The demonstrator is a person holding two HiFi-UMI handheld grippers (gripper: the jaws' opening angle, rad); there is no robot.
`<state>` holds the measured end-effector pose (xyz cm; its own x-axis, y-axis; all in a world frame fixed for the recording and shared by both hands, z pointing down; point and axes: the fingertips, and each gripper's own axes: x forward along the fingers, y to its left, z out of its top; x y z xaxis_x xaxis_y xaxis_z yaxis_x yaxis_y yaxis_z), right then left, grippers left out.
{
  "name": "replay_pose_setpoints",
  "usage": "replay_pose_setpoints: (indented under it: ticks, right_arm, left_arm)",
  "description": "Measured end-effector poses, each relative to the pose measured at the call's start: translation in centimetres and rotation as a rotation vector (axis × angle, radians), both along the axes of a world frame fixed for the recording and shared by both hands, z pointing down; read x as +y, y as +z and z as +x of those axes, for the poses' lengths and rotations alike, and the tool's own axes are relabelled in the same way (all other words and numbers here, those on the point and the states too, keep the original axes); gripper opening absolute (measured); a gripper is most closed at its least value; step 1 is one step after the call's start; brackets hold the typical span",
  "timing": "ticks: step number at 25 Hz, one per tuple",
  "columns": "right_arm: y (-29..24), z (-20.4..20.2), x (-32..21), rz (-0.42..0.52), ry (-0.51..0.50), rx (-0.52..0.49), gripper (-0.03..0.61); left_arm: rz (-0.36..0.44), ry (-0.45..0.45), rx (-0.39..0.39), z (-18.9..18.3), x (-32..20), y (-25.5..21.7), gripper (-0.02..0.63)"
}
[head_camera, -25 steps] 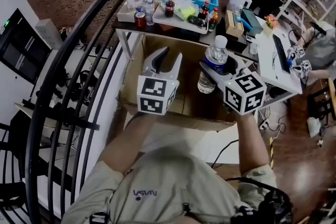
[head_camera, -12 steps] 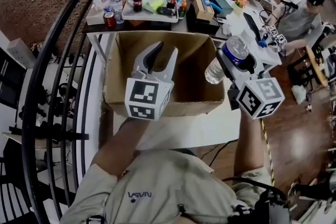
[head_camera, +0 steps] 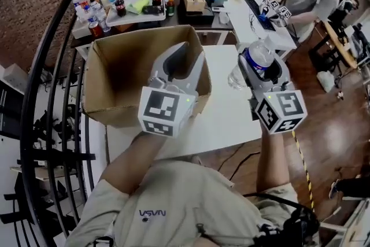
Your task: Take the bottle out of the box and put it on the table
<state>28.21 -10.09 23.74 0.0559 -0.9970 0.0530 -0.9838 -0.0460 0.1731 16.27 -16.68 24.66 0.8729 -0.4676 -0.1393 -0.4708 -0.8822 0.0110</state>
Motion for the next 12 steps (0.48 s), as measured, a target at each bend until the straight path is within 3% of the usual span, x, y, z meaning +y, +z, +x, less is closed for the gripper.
replay_pose_setpoints:
  ticks: [8,12]
  right_arm:
    - [7.3,8.7,4.8,-0.026,0.037,0.014,0.284]
    - [12.9,11.2,5.2,-0.036,0.033,-0.022,0.284]
  left_arm:
    - [-0.027,0.079,-0.024,10.6,8.0,2.9,0.115]
    - [-0.054,0.068,-0.055,14.1,9.7,7.2,0.115]
